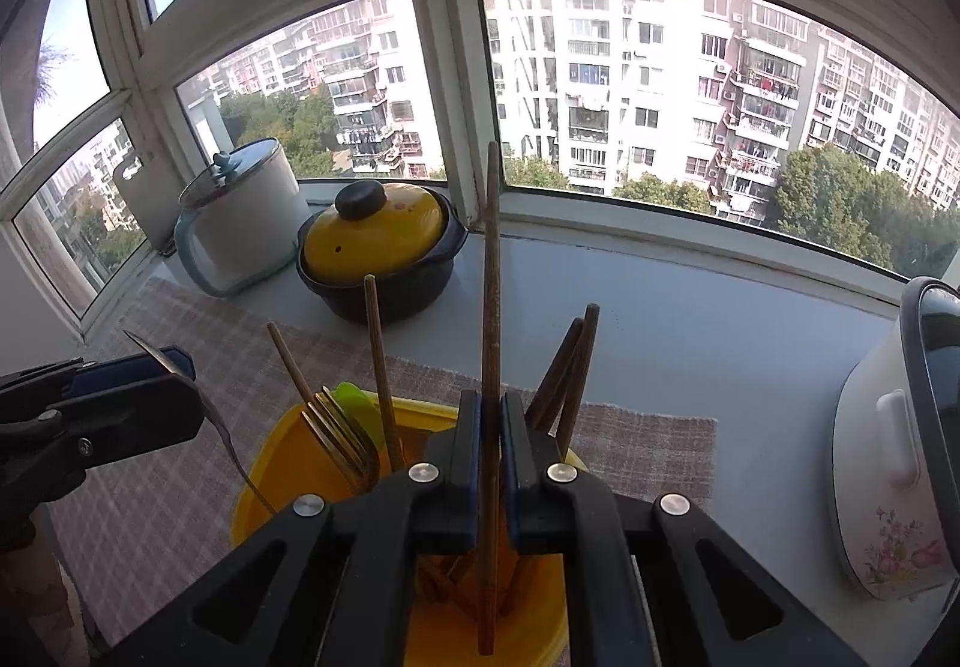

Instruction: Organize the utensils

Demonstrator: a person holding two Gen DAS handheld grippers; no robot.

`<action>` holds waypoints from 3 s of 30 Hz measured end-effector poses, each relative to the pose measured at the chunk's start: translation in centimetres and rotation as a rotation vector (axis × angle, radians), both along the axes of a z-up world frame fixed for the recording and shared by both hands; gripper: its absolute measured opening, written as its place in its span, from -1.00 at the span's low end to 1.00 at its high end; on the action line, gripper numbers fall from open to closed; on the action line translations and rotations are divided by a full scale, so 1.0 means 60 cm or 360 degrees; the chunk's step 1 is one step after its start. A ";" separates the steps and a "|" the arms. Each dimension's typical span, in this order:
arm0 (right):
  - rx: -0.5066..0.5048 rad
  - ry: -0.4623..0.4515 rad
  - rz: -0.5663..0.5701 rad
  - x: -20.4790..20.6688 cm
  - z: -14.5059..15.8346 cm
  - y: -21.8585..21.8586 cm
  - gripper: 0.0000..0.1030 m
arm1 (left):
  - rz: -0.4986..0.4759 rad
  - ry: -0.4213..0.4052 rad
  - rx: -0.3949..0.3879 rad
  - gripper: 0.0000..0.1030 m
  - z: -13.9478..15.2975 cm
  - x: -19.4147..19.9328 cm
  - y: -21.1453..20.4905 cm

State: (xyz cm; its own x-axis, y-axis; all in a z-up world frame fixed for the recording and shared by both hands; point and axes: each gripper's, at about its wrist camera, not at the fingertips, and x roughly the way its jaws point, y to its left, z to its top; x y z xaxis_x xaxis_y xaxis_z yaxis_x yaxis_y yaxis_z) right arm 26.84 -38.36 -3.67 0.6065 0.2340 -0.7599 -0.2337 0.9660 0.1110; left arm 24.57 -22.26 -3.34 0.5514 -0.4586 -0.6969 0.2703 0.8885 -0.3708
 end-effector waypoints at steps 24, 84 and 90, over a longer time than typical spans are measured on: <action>0.0033 0.0029 -0.0058 -0.042 0.001 -0.016 -0.39 | 0.0014 0.0009 0.0032 -0.22 0.008 -0.030 0.016; -0.0069 -0.0217 -0.0247 -0.272 0.088 0.025 0.99 | 0.0148 -0.0191 0.0424 1.00 0.030 -0.216 0.067; -0.0069 -0.0206 -0.0243 -0.274 0.086 0.025 0.99 | 0.0151 -0.0198 0.0436 1.00 0.030 -0.218 0.067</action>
State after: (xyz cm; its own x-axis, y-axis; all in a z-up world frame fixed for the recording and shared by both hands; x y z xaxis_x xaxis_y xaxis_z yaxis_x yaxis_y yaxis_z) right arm 10.38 -36.84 1.51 0.7254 0.1010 -0.6808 -0.0941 0.9944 0.0472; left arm 11.52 -18.23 -1.53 0.6715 -0.2054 -0.7120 0.2097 0.9742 -0.0832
